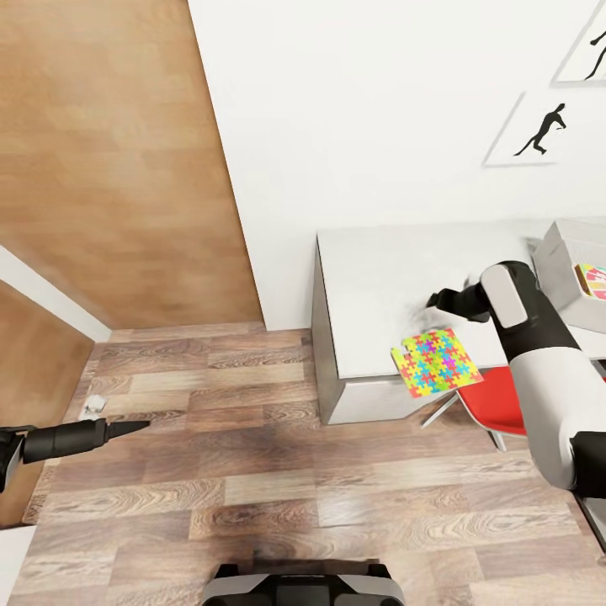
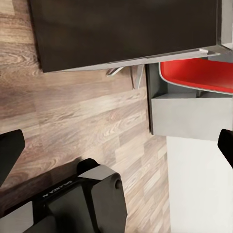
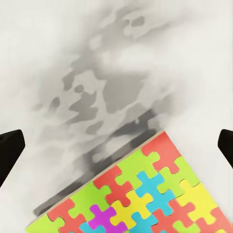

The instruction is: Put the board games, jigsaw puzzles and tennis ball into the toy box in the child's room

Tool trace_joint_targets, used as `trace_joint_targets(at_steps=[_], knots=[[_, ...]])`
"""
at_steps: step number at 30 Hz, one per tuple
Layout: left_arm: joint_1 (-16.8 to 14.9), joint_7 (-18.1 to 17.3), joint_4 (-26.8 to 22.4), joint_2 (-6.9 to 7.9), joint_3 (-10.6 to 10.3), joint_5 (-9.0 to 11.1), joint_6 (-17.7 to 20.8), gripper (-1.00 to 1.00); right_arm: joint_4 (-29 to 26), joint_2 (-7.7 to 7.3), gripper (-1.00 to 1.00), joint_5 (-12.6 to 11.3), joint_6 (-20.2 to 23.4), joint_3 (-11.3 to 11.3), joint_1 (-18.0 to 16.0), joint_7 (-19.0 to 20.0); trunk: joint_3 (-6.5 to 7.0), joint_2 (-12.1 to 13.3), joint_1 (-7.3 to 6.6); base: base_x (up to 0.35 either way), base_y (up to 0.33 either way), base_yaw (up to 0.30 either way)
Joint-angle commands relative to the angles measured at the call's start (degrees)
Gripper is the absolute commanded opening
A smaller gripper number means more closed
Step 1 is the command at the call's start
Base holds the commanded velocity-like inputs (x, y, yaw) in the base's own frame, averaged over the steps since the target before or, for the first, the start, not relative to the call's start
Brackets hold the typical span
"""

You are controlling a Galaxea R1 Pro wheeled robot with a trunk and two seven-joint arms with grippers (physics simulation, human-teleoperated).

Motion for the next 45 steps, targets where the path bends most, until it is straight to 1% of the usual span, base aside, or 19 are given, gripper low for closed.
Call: trace_joint_targets(at_steps=[1,4,6,8,10,13,15,18,21,25,28,29,32,34,37,39,42,45], knots=[[-0.06,-0.4,-0.02,0.07,0.4,-0.6,0.6,1.0,-0.18,-0.21,1.0,-0.7,0.1,0.16,-0.04,-0.53,-0.08,-0.1,0.03,0.0,0.0,0.0],[-0.04,-0.4,-0.02,0.31,0.37,-0.6,0.6,1.0,-1.16,-1.04,1.0,-1.26,0.1,-0.17,0.01,-0.38,-0.08,-0.1,0.03,0.0,0.0,0.0],[-0.05,-0.4,-0.02,0.4,0.39,-0.6,0.6,1.0,-2.1,-1.87,1.0,-2.22,0.1,-0.88,0.14,-0.27,-0.08,-0.1,0.03,0.0,0.0,0.0],[-0.04,-0.4,-0.02,0.47,0.39,-0.6,0.6,1.0,-3.02,-3.0,1.0,-4.05,0.1,-2.21,0.31,-0.2,-0.08,-0.1,0.03,0.0,0.0,0.0],[-0.04,-0.4,-0.02,0.51,0.38,-0.56,0.6,1.0,-3.79,-4.46,1.0,-6.78,0.1,-3.62,0.56,-0.15,-0.08,-0.1,0.03,0.0,0.0,0.0],[-0.04,-0.4,-0.02,0.54,0.36,-0.54,0.6,1.0,-4.64,-7.29,1.0,-11.89,0.1,-5.07,1.32,-0.11,-0.08,-0.1,0.03,0.0,0.0,0.0],[-0.03,-0.4,-0.02,0.55,0.37,-0.53,0.6,1.0,-5.26,-9.45,1.0,-15.91,0.1,-5.62,2.11,-0.08,-0.08,-0.1,0.03,0.0,0.0,0.0],[-0.04,-0.4,-0.02,0.56,0.37,-0.52,0.6,1.0,-6.8,-12.63,1.0,-22.67,0.1,-6.09,3.94,-0.03,-0.08,-0.1,0.03,0.0,0.0,0.0],[-0.04,-0.4,-0.02,0.57,0.37,-0.51,0.6,1.0,-9.24,-15.5,1.0,-30.07,0.1,-6.33,6.81,-0.01,-0.06,-0.1,0.03,0.0,0.0,-0.015],[-0.02,-0.4,-0.02,0.54,0.38,-0.51,0.6,1.0,-12.85,-18.87,1.0,-39.84,0.1,-6.54,11.52,0.01,0.1,-0.1,0.03,0.0,0.0,-0.092],[-0.03,-0.4,-0.02,0.52,0.39,-0.47,0.6,1.0,-15.13,-21.25,1.0,-46.4,0.1,-6.7,15.32,0.01,0.28,-0.1,0.03,0.0,0.0,-0.139],[-0.04,-0.4,-0.02,0.52,0.4,-0.45,0.6,1.0,-16.7,-22.76,1.0,-50.36,0.1,-6.83,17.97,0.02,0.34,-0.1,0.03,0.0,0.0,-0.159],[-0.03,-0.4,-0.02,0.54,0.41,-0.45,0.6,1.0,-19.6,-24.71,1.0,-55.88,0.1,-7.06,22.62,0.08,0.56,-0.1,0.03,0.0,0.0,-0.165],[-0.03,-0.4,-0.02,0.55,0.42,-0.47,0.6,1.0,-21.6,-25.58,1.0,-59.19,0.1,-7.28,26.08,0.25,0.7,-0.1,0.03,0.0,0.0,-0.171],[-0.04,-0.4,-0.02,0.56,0.42,-0.49,0.6,1.0,-24.21,-26.32,1.0,-63.19,0.1,-8.13,31.49,1.17,0.93,-0.1,0.03,0.0,0.0,-0.174],[-0.03,-0.4,-0.02,0.57,0.42,-0.5,0.6,1.0,-25.66,-26.54,1.0,-64.9,0.1,-9.19,35.17,2.45,1.08,-0.1,0.03,0.0,0.0,-0.175],[-0.03,-0.4,-0.02,0.57,0.43,-0.5,0.6,1.0,-27.43,-26.47,1.0,-66.35,0.1,-11.26,40.83,5.6,1.31,-0.1,0.03,0.0,0.0,-0.175],[-0.01,-0.4,-0.02,0.59,0.44,-0.5,0.6,1.0,-28.51,-26.15,1.0,-67.02,0.1,-13.15,46.68,9.94,1.55,-0.1,0.03,0.0,0.0,-0.173]])
